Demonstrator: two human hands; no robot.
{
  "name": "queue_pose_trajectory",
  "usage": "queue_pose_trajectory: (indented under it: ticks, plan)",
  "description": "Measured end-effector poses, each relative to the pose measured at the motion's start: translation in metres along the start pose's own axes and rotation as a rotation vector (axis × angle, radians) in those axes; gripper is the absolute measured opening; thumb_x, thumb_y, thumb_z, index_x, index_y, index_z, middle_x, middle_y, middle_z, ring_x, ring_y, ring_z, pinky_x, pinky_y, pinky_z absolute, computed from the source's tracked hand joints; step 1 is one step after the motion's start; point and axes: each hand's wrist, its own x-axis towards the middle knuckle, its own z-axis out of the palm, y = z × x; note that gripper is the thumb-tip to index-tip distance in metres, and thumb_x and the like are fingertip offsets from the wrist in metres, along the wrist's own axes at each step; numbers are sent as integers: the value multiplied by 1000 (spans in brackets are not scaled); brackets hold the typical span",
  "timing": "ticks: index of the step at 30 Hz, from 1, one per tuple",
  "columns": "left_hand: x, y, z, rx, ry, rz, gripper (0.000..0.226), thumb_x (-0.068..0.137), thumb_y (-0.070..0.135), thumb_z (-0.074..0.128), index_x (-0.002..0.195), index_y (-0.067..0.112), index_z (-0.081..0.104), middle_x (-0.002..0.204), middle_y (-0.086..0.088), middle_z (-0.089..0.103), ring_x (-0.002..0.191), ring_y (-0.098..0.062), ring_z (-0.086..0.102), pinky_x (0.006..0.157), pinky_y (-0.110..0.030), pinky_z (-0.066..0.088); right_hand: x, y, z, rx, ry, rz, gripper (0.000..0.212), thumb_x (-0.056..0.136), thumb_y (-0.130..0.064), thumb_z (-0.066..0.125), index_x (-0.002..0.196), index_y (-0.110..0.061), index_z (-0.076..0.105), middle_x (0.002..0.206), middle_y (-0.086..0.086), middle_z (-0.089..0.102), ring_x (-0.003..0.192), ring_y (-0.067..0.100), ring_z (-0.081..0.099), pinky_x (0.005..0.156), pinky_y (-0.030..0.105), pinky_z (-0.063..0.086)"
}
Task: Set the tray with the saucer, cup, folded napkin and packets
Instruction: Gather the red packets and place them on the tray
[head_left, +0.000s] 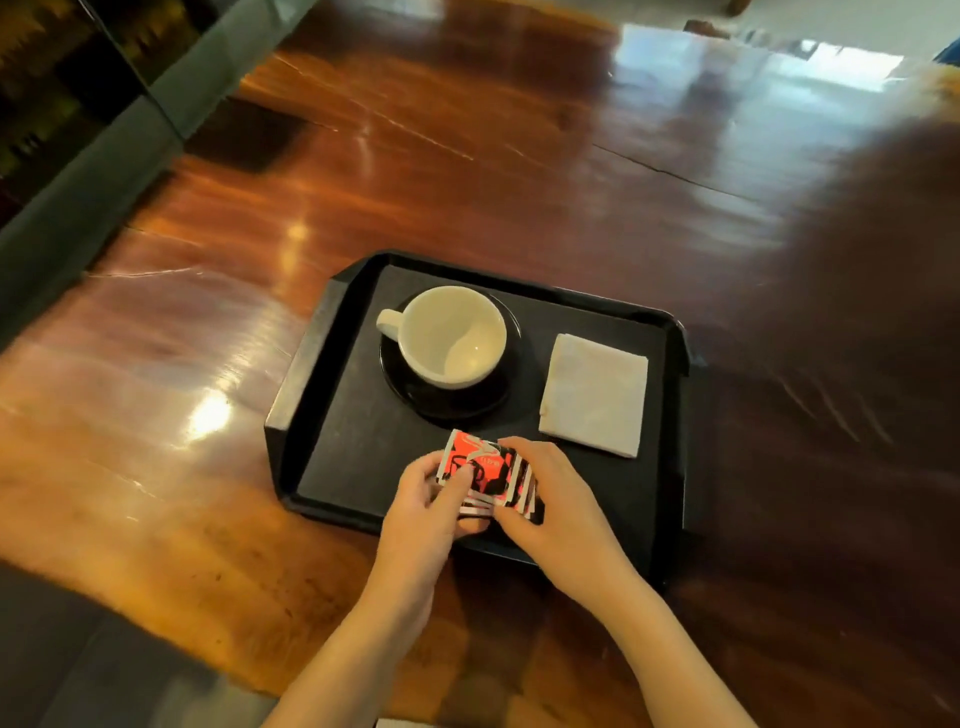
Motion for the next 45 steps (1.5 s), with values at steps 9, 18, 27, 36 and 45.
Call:
queue_pose_trajectory:
  ticks: [9,18,27,36,45]
  plan:
    - [24,-23,-15,854,208,350,24,92,21,54,115,27,56,101,13,63,93,-4,58,73,-18,46,7,24,36,-271,80,55,61,84,-30,65,137,-32,34,136,-11,37,123,3,25,102,22,30]
    - [23,-23,-13,931,220,351,43,90,20,58,132,18,47,116,0,49,106,-15,52,82,-23,47,-8,34,32,-74,165,192,62,85,-29,64,138,-32,33,131,-9,40,102,-1,47,79,5,42]
    - [16,-29,-11,914,194,385,33,86,13,62,118,18,56,102,11,46,82,-2,53,65,-8,40,-2,30,43,-52,163,190,51,88,-18,60,134,-28,40,128,-9,41,106,1,50,71,1,39]
    - [23,-18,-22,1039,-19,413,71,80,13,69,141,26,34,127,5,40,114,-11,42,88,-25,48,-3,36,41,-130,86,110,68,85,-18,65,140,-32,29,134,-12,29,125,4,35,92,15,42]
    - [33,-10,-24,1257,-138,525,64,81,13,69,138,20,40,136,1,37,126,-12,33,95,-23,38,1,33,42,-262,102,50,60,85,-25,64,138,-24,35,136,-3,38,124,9,40,89,14,38]
